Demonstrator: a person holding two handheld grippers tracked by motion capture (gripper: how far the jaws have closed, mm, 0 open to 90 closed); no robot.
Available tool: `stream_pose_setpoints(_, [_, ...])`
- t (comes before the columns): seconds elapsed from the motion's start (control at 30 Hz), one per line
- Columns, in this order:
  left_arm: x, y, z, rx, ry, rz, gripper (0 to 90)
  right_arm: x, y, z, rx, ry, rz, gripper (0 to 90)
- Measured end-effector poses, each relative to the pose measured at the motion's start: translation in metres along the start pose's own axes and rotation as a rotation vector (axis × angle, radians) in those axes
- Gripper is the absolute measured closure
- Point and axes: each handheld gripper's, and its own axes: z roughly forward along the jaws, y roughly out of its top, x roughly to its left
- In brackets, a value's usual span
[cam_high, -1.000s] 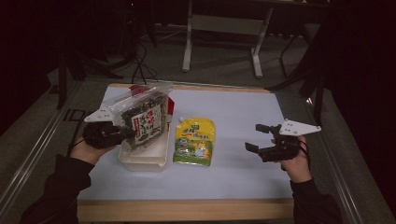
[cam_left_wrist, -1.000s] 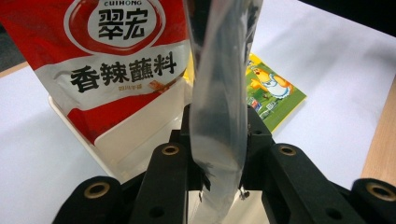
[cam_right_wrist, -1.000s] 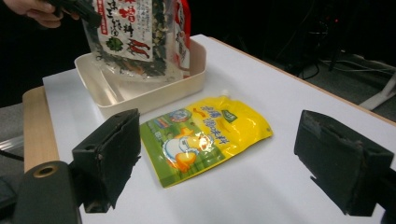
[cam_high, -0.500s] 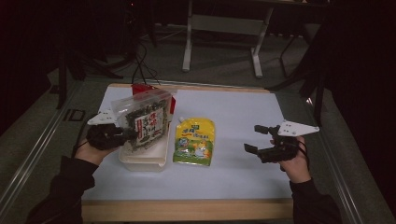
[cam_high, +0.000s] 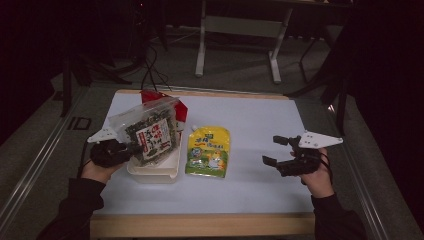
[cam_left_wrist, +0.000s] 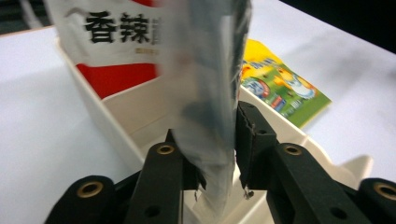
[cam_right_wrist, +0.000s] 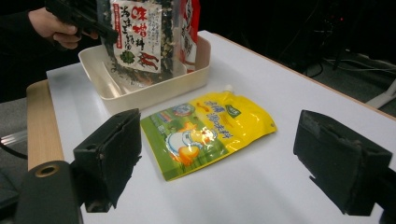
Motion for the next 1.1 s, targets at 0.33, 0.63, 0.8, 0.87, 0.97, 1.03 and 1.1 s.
stream_pose_setpoints(0.33, [-0.004,-0.001,-0.001,-0.011,0.168,-0.021,42.6,-0.001,-0.003,0.003,0.002,0.011,-0.013,14.8])
stream_pose_setpoints(0.63, [-0.003,-0.002,-0.001,-0.029,0.207,-0.055,34.2,0.001,-0.002,0.008,0.028,0.033,-0.017,14.0])
stream_pose_setpoints(0.8, [-0.007,-0.003,-0.007,-0.048,0.201,-0.054,25.8,0.000,-0.004,0.007,0.012,0.025,-0.025,14.0])
stream_pose_setpoints(0.87, [-0.010,-0.003,-0.009,-0.055,0.192,-0.048,16.7,0.000,-0.005,0.008,0.007,0.016,-0.036,14.2])
stream_pose_setpoints(0.97, [-0.016,-0.002,-0.014,-0.051,0.213,-0.061,10.9,0.001,-0.005,0.010,0.013,0.016,-0.038,14.4])
stream_pose_setpoints(1.03, [-0.021,-0.003,-0.017,-0.054,0.217,-0.082,5.8,0.002,-0.006,0.011,0.026,0.016,-0.039,14.2])
stream_pose_setpoints(1.1, [-0.027,-0.003,-0.022,-0.068,0.215,-0.087,2.7,0.002,-0.006,0.012,0.042,0.014,-0.033,13.9])
